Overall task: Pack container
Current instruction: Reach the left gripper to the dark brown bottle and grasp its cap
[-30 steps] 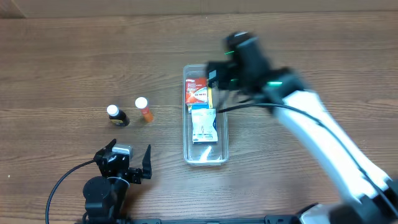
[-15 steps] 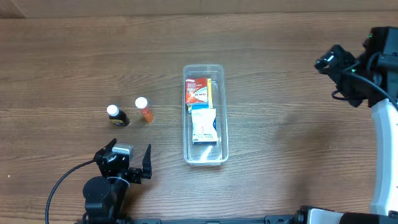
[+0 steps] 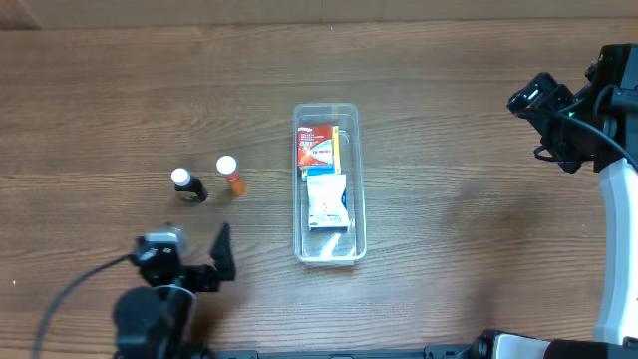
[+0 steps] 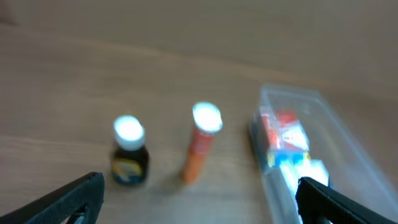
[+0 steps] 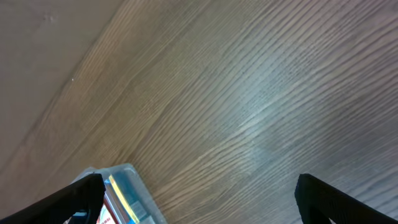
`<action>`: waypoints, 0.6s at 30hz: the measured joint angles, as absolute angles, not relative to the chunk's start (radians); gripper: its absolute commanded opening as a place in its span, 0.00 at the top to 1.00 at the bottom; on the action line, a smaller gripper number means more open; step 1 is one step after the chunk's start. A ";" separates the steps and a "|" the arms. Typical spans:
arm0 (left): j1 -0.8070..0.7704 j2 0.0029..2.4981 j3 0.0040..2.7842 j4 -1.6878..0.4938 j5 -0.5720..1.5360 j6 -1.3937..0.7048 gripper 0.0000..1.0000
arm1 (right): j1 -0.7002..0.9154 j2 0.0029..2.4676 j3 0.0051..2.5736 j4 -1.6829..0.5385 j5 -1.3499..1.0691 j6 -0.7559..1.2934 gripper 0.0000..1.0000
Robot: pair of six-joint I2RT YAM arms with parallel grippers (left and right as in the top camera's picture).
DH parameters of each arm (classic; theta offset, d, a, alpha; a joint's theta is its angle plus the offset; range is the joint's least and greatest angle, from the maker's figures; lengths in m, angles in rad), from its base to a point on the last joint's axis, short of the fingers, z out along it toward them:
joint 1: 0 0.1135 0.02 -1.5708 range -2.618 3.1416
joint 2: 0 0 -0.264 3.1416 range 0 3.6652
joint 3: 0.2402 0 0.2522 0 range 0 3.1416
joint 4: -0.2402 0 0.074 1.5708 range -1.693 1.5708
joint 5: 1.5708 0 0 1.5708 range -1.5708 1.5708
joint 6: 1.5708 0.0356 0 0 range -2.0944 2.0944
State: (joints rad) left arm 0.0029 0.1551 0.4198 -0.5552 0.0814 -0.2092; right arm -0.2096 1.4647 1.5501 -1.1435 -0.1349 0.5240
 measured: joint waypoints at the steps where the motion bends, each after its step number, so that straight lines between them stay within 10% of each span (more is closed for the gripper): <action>1: 0.003 0.219 0.507 -0.595 0.051 -0.222 0.00 | -0.210 1.465 1.550 -1.143 -0.134 0.524 0.00; 18: 0.038 1.183 1.197 -0.860 -0.118 -0.218 0.00 | -0.210 1.465 1.550 -1.144 -0.135 0.524 0.00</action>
State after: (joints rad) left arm 0.0376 1.1831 1.1973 -0.8604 -0.1181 -0.2180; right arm -0.2096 1.4654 1.5501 -1.1442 -0.1349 0.5236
